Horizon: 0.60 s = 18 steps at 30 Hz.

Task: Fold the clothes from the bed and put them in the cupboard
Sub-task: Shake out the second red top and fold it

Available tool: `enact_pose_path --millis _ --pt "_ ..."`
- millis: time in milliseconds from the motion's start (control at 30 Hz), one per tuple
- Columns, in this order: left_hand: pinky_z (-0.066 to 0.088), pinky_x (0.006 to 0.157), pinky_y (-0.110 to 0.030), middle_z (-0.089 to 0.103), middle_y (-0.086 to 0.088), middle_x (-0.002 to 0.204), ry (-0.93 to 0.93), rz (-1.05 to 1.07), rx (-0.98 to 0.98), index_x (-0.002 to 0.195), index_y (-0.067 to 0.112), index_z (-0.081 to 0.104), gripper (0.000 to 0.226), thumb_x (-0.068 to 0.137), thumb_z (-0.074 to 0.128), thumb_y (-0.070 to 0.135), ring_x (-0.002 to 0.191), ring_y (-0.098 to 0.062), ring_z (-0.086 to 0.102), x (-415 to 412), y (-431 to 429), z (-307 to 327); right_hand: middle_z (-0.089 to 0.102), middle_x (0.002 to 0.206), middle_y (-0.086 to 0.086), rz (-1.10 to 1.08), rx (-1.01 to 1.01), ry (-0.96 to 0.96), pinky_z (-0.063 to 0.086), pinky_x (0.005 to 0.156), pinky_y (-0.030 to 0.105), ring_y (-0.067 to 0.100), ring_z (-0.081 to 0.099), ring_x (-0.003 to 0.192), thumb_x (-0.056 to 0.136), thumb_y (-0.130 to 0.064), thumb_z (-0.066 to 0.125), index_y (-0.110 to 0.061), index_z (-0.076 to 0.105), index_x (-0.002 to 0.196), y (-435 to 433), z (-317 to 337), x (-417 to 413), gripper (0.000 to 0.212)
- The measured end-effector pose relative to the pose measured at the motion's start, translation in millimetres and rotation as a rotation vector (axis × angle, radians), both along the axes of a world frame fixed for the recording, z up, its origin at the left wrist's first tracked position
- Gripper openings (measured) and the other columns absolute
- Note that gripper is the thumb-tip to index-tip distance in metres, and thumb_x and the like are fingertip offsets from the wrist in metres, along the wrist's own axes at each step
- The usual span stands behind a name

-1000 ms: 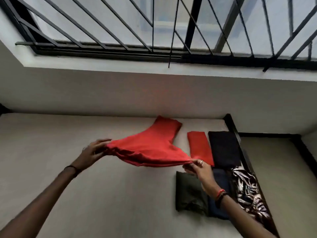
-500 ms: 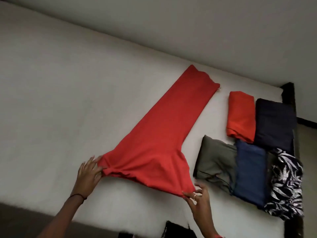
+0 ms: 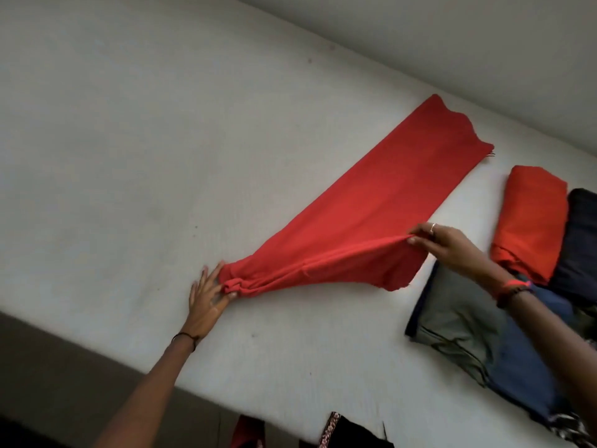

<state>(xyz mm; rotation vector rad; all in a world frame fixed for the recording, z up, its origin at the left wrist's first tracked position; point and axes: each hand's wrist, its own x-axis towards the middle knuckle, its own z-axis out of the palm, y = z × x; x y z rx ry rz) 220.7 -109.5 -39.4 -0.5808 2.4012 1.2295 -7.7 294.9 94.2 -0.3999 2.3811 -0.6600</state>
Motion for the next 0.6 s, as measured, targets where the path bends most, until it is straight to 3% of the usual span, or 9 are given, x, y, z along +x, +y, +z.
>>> enact_pose_path --millis 100,167,300,400,533,600 --pt "-0.01 0.112 -0.028 0.023 0.012 0.152 -0.01 0.066 0.011 0.124 0.03 0.052 0.048 0.08 0.041 0.048 0.14 -0.002 0.001 -6 5 1 0.065 0.087 0.002 0.071 0.007 0.036 0.044 0.072 0.023 0.01 0.059 0.076 0.09 -0.011 0.062 -0.011 0.067 0.098 -29 -7 -58 0.009" --pt "-0.006 0.113 -0.03 0.031 0.007 0.151 0.001 0.143 -0.013 0.128 0.025 0.051 0.051 0.082 0.039 0.042 0.138 -0.002 0.007 -9 8 1 0.065 0.09 0.005 0.128 0.043 0.058 0.045 0.074 0.029 0.022 0.061 0.083 0.09 -0.011 0.063 -0.004 0.068 0.1 -51 -21 -90 0.013" --pt "0.002 0.114 -0.031 0.042 0.003 0.145 0.022 0.25 -0.043 0.126 0.026 0.052 0.066 0.073 0.031 0.06 0.138 -0.006 0.019 -14 15 4 0.068 0.101 0.014 0.161 0.146 0.08 0.039 0.075 0.026 0.027 0.06 0.093 0.089 -0.012 0.063 -0.002 0.069 0.104 -85 -51 -130 0.018" --pt "0.007 0.113 -0.03 0.046 -0.001 0.143 -0.004 0.301 -0.081 0.126 0.02 0.058 0.079 0.069 0.026 0.064 0.141 -0.015 0.026 -16 12 -1 0.067 0.104 0.017 0.134 0.205 0.081 0.044 0.079 0.032 0.032 0.06 0.1 0.089 -0.012 0.062 -0.006 0.069 0.104 -111 -75 -145 0.018" --pt "0.014 0.112 -0.034 0.05 -0.003 0.139 -0.05 0.353 -0.132 0.115 0.014 0.067 0.061 0.079 0.04 0.056 0.136 -0.018 0.034 -22 12 1 0.063 0.118 0.014 0.085 0.338 0.124 0.043 0.088 0.039 0.033 0.055 0.111 0.09 -0.014 0.056 -0.013 0.068 0.107 -137 -101 -143 0.021" --pt "0.022 0.108 -0.037 0.059 -0.003 0.125 -0.088 0.395 -0.132 0.1 0.014 0.07 0.061 0.075 0.04 0.061 0.123 -0.022 0.046 -28 9 4 0.061 0.119 0.017 0.044 0.363 0.194 0.043 0.088 0.041 0.035 0.054 0.112 0.09 -0.012 0.053 -0.01 0.066 0.109 -144 -112 -136 0.023"
